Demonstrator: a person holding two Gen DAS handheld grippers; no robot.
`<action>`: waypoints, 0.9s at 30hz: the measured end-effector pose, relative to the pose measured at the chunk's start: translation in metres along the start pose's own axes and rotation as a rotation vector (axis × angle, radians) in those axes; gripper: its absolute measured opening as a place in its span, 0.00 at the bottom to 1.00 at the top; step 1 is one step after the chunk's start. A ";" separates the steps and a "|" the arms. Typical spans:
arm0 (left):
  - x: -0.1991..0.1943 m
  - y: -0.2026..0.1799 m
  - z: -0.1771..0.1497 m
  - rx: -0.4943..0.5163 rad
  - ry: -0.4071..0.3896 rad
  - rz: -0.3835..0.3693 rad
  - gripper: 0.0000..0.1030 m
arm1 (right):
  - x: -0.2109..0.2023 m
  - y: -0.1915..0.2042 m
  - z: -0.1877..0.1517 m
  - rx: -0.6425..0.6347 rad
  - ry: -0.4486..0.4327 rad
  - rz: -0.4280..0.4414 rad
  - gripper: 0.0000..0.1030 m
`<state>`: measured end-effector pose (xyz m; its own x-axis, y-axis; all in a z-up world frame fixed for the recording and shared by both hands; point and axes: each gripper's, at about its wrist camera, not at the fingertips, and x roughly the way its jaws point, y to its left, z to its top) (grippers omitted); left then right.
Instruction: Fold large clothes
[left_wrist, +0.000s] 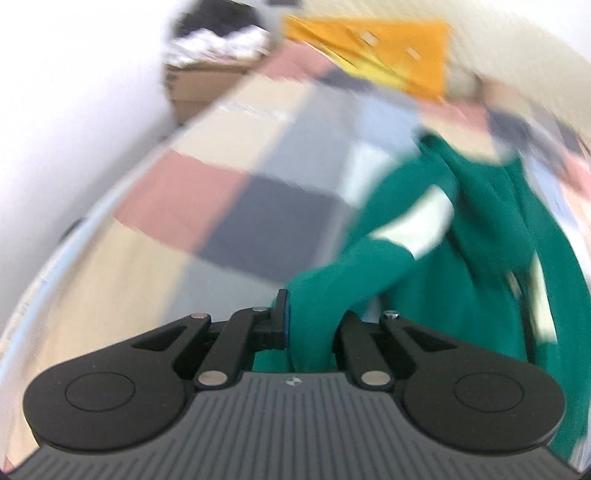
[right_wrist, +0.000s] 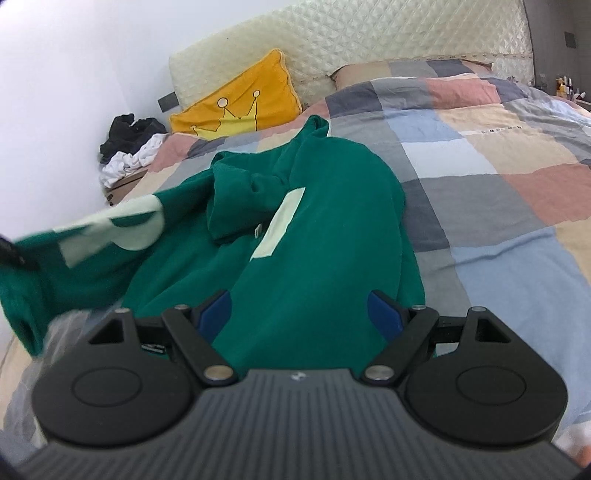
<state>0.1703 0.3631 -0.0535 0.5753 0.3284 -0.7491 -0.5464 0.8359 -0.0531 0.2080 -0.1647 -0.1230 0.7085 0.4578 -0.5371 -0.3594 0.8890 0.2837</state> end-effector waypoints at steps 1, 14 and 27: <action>0.002 0.012 0.017 -0.023 -0.030 0.021 0.06 | 0.001 0.000 0.000 0.000 -0.004 -0.005 0.80; 0.093 0.112 0.170 -0.315 -0.210 0.280 0.05 | 0.021 0.006 0.010 0.050 -0.018 -0.001 0.80; 0.236 0.163 0.136 -0.346 -0.061 0.361 0.14 | 0.050 0.031 0.006 -0.064 0.058 0.049 0.80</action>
<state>0.2992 0.6367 -0.1491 0.3414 0.6032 -0.7208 -0.8807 0.4732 -0.0211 0.2354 -0.1143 -0.1365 0.6531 0.4988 -0.5698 -0.4323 0.8633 0.2604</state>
